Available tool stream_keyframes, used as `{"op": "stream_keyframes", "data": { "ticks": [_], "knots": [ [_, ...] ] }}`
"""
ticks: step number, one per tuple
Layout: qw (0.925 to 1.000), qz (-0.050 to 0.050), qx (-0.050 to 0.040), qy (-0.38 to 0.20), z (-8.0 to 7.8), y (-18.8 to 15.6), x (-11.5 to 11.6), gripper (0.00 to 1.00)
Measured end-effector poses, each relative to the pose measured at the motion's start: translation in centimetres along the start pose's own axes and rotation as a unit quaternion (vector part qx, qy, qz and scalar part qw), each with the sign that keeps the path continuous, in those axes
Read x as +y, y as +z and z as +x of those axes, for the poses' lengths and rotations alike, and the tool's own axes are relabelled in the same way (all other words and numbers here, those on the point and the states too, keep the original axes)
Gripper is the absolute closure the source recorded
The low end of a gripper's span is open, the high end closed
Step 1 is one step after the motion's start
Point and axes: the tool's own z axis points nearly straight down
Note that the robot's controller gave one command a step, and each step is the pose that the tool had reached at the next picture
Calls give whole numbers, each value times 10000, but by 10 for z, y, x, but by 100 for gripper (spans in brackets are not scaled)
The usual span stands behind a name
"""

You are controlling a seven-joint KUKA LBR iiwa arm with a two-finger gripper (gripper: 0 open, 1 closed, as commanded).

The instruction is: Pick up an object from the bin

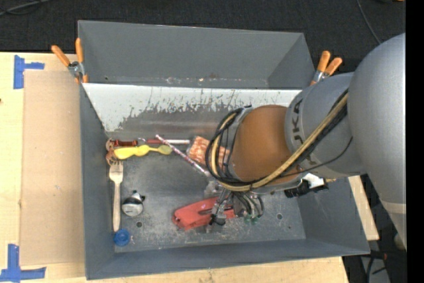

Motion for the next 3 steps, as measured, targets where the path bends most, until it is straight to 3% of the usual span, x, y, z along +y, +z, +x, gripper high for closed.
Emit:
{"op": "stream_keyframes", "data": {
  "ticks": [3],
  "knots": [
    [9994, 2, 25, -346, 0, -21, -1, 100]
  ]
}}
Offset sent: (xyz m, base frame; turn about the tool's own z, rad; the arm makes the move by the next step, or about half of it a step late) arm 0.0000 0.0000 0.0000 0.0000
